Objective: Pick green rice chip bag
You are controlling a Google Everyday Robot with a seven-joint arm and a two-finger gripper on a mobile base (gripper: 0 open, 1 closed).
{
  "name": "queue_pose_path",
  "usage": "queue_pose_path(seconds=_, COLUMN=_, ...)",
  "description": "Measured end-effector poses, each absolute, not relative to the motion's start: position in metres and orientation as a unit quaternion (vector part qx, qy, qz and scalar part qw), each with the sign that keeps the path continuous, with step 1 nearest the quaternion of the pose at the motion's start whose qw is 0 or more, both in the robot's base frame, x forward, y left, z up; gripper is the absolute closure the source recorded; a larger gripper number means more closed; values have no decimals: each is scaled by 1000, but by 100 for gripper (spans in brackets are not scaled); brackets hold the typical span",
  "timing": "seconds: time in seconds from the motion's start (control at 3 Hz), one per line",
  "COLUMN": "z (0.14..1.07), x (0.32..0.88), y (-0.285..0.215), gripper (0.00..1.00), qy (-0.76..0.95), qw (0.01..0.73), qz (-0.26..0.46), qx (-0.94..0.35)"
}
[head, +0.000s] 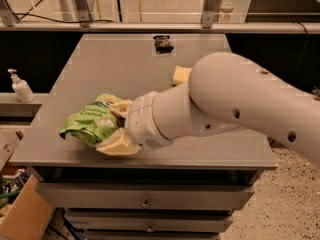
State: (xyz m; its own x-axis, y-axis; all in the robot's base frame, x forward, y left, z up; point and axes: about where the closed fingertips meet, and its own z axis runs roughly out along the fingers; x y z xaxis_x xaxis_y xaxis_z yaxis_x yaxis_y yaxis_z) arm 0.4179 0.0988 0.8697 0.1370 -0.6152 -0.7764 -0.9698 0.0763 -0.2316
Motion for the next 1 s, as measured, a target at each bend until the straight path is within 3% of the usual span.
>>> queue_pose_path(seconds=1.0, z=970, x=465, y=140, gripper=100, qy=571, qw=479, qz=240, qx=-622)
